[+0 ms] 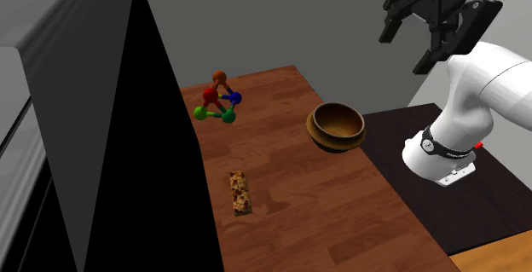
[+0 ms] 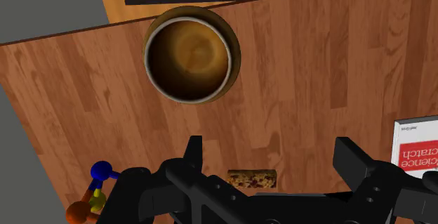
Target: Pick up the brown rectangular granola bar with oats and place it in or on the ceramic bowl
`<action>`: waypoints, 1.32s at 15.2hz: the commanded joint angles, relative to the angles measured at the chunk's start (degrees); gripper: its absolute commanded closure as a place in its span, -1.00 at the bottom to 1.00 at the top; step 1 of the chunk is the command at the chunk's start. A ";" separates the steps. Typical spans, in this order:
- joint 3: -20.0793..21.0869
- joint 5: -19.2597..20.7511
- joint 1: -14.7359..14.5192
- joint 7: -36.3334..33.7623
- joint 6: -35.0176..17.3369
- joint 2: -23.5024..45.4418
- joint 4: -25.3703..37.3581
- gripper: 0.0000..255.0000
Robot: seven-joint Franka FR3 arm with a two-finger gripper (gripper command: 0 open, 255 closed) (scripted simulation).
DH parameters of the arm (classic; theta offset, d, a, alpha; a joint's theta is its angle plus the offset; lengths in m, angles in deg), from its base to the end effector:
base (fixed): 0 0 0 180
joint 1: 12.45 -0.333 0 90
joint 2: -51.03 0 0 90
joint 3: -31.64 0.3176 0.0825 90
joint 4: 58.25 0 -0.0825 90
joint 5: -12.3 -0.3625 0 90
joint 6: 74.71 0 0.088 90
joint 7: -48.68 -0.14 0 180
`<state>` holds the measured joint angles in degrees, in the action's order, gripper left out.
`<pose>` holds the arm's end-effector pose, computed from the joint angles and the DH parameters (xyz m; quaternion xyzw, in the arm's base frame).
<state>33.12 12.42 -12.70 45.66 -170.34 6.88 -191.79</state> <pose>0.3021 0.0110 0.5750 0.9984 -0.0143 0.0547 0.0080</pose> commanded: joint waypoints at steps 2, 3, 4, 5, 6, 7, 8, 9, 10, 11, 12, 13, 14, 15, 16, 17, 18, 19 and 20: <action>-1.15 0.59 -0.50 2.91 -1.61 1.24 -0.51 -1.00; -2.30 1.16 -1.04 5.78 -3.21 2.58 -0.91 -1.00; -3.43 1.68 -1.59 8.64 -4.81 4.04 -1.19 -1.00; -4.53 2.14 -2.11 11.50 -6.39 5.59 -1.36 -1.00; -5.60 2.55 -2.65 14.35 -7.96 7.24 -1.42 -1.00; -6.64 2.90 -3.19 17.19 -9.50 8.97 -1.37 -1.00; -7.66 3.19 -3.76 20.03 -11.02 10.78 -1.22 -1.00; -8.64 3.40 -4.33 22.86 -12.50 12.67 -0.96 -1.00; -9.59 3.55 -4.92 25.68 -13.94 14.63 -0.61 -1.00; -10.49 3.62 -5.49 28.52 -15.34 16.64 -0.17 -1.00; -11.33 3.60 -6.06 31.36 -16.70 18.71 0.37 -1.00; -12.12 3.50 -6.63 34.21 -18.01 20.83 0.99 -1.00; -12.87 3.33 -7.20 37.05 -19.27 22.99 1.70 -1.00; -13.60 3.08 -7.80 39.89 -20.46 25.18 2.48 -1.00; -14.24 2.75 -8.37 42.74 -21.60 27.40 3.34 -1.00; -14.81 2.34 -8.89 45.60 -22.68 29.64 4.27 -1.00; -15.27 1.86 -9.36 48.45 -23.70 31.90 5.26 -1.00; -15.65 1.31 -9.79 51.30 -24.65 34.18 6.31 -1.00; -15.96 0.72 -10.20 54.13 -25.53 36.45 7.43 -1.00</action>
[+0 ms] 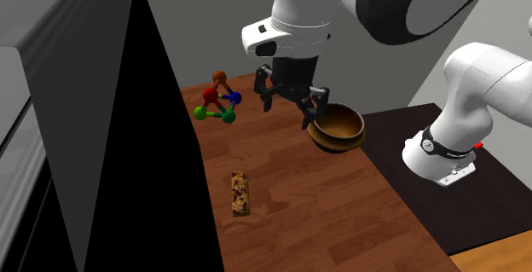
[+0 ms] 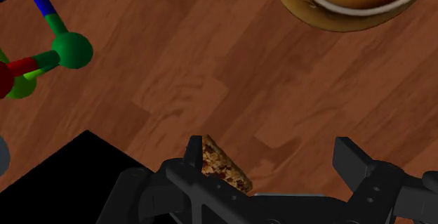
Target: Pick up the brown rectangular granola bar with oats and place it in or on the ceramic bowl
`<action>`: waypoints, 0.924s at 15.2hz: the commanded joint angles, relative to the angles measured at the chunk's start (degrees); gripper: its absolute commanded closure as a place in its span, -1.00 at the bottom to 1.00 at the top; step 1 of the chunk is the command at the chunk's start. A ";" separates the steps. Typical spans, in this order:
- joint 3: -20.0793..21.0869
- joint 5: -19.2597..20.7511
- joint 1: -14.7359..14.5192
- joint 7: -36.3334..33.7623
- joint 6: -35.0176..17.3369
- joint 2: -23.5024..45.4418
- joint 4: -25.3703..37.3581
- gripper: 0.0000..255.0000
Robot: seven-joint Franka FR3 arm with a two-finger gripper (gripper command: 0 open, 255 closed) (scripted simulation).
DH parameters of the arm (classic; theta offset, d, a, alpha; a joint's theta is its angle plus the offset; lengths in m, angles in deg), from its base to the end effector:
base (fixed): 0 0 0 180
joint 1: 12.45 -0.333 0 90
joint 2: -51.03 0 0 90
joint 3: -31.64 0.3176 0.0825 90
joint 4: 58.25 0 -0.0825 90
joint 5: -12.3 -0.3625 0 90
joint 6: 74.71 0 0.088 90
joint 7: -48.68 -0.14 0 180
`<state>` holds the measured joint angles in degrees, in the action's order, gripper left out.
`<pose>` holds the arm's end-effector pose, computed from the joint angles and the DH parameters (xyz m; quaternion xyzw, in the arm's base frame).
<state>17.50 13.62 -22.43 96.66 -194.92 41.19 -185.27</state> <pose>0.4814 -0.0392 0.4301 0.9249 0.3793 0.0263 0.0008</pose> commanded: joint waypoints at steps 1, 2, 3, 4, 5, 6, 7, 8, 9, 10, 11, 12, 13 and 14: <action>-0.54 -1.11 -0.80 5.95 -1.78 4.42 2.08 -1.00; -0.62 -1.76 -1.06 8.73 -2.54 6.69 3.30 -1.00; -0.64 -2.42 -1.29 11.47 -3.23 8.94 4.56 -1.00; -0.55 -3.06 -1.46 14.16 -3.86 11.18 5.86 -1.00; -0.35 -3.68 -1.55 16.79 -4.44 13.39 7.20 -1.00; -0.06 -4.26 -1.59 19.35 -4.97 15.58 8.57 -1.00; 0.30 -4.78 -1.59 21.84 -5.44 17.74 9.98 -1.00; 0.73 -5.24 -1.56 24.26 -5.87 19.87 11.41 -1.00; 1.24 -5.63 -1.49 26.59 -6.27 21.96 12.86 -1.00; 1.78 -5.94 -1.41 28.84 -6.62 24.02 14.33 -1.00; 2.36 -6.17 -1.32 31.01 -6.94 26.05 15.81 -1.00; 2.97 -6.32 -1.24 33.11 -7.24 28.04 17.31 -1.00; 3.56 -6.41 -1.19 35.15 -7.50 30.01 18.81 -1.00; 4.22 -6.40 -1.11 37.10 -7.75 31.94 20.32 -1.00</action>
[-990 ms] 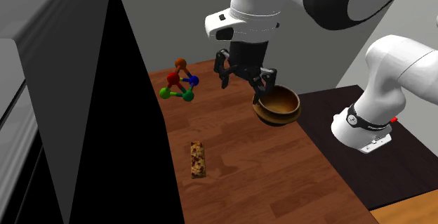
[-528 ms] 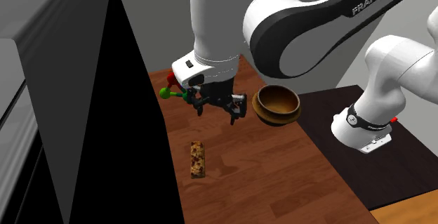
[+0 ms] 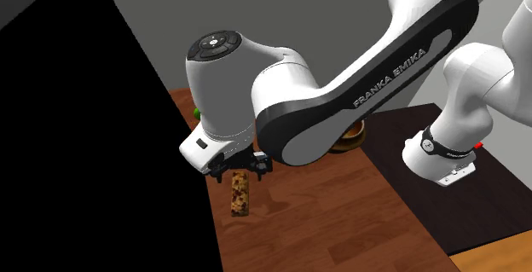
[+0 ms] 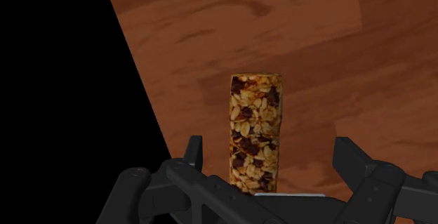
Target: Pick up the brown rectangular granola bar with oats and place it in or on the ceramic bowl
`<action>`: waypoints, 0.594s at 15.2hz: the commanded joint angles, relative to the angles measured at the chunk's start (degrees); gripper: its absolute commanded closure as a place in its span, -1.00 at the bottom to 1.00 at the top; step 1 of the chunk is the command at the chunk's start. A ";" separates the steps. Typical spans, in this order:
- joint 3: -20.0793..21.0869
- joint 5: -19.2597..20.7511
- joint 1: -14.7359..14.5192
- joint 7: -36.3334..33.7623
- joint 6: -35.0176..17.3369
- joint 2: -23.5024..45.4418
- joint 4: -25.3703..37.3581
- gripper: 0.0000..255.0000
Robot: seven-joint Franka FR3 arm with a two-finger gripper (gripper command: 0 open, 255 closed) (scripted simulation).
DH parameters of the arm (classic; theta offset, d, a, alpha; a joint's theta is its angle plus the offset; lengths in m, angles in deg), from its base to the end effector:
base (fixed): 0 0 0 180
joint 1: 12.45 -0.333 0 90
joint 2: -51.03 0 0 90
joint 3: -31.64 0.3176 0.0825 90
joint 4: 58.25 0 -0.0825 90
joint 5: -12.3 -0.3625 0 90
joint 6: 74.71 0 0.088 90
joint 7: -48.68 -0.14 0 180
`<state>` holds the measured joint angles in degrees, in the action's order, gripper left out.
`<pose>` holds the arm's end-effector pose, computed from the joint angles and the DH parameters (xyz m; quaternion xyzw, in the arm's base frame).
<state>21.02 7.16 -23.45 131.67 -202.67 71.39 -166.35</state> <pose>0.6099 0.0141 0.3038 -0.7613 -0.6484 -0.0016 0.0029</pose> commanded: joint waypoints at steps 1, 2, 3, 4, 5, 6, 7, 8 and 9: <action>0.76 0.08 -0.05 2.15 0.00 1.81 1.45 -1.00; 0.81 -0.03 -0.01 2.21 -0.63 2.23 1.24 -1.00; 0.87 -0.13 0.02 2.28 -1.25 2.66 1.04 -1.00; 0.92 -0.24 0.06 2.35 -1.87 3.09 0.86 -1.00; 0.98 -0.35 0.09 2.42 -2.48 3.54 0.68 -1.00; 1.04 -0.46 0.13 2.49 -3.09 3.99 0.52 -1.00; 1.10 -0.57 0.17 2.56 -3.70 4.46 0.37 -1.00; 1.20 -0.76 0.23 2.68 -4.64 5.20 0.16 -1.00; 1.20 -0.75 0.23 2.68 -4.65 5.19 0.15 -1.00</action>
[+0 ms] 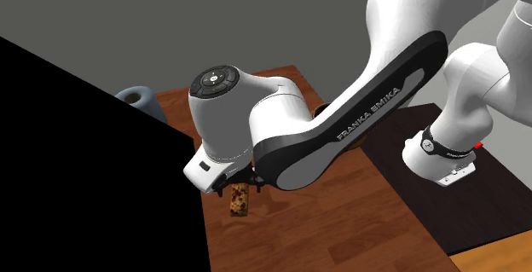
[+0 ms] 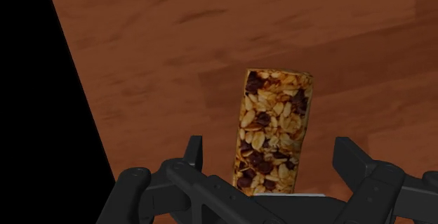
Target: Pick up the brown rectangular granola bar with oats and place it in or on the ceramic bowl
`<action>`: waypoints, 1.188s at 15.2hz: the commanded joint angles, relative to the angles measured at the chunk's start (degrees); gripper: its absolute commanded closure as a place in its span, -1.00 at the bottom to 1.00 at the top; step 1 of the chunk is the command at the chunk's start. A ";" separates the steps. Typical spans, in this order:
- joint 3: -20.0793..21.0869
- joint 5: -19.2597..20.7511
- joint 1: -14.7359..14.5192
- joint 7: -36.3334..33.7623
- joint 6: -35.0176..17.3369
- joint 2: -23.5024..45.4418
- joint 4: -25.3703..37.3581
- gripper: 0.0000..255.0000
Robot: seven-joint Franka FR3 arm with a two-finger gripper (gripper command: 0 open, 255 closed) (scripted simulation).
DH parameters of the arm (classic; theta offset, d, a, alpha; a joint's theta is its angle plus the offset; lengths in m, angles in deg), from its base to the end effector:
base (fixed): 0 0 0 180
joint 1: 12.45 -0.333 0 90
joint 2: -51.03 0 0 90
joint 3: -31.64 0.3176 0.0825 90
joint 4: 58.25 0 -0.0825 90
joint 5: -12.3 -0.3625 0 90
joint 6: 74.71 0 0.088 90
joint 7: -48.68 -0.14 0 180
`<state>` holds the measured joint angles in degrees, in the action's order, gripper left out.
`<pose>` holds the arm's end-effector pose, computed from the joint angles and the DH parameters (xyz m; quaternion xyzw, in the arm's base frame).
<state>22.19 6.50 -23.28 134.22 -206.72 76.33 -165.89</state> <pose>0.6177 0.0240 0.2602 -0.7438 -0.6684 0.0017 0.0046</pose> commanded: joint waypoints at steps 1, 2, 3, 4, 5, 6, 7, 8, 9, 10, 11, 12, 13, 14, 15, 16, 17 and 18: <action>0.03 -0.09 0.07 0.12 -0.59 0.26 -0.30 -1.00; 0.03 -0.09 0.07 0.13 -0.59 0.26 -0.30 -1.00; 0.03 -0.09 0.07 0.13 -0.59 0.27 -0.30 -1.00; 0.03 -0.09 0.07 0.13 -0.59 0.27 -0.30 -1.00; 0.03 -0.09 0.07 0.13 -0.59 0.27 -0.30 -1.00; 0.03 -0.09 0.07 0.13 -0.59 0.27 -0.30 -1.00; 0.03 -0.09 0.06 0.12 -0.58 0.26 -0.30 -1.00; 0.03 -0.09 0.06 0.12 -0.58 0.26 -0.30 1.00; 0.03 -0.09 0.06 0.12 -0.58 0.26 -0.30 1.00; 0.03 -0.08 0.04 0.09 -0.57 0.19 -0.35 1.00; 0.04 -0.08 0.03 0.07 -0.56 0.25 -0.28 1.00; 0.05 -0.10 0.04 0.10 -0.74 0.29 -0.41 1.00; 0.06 -0.12 0.06 0.12 -0.79 0.41 -0.35 1.00; 0.05 -0.09 0.02 0.07 -0.65 0.31 -0.31 1.00; 0.02 -0.09 0.06 0.16 -0.85 0.14 -0.67 1.00; 0.01 -0.09 0.10 0.18 -0.67 0.25 -0.39 1.00; 0.03 -0.09 0.07 0.13 -0.59 0.27 -0.30 1.00; -0.03 0.02 0.02 0.05 0.00 -0.22 -0.18 1.00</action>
<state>22.18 6.47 -23.23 134.32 -207.10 76.22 -166.01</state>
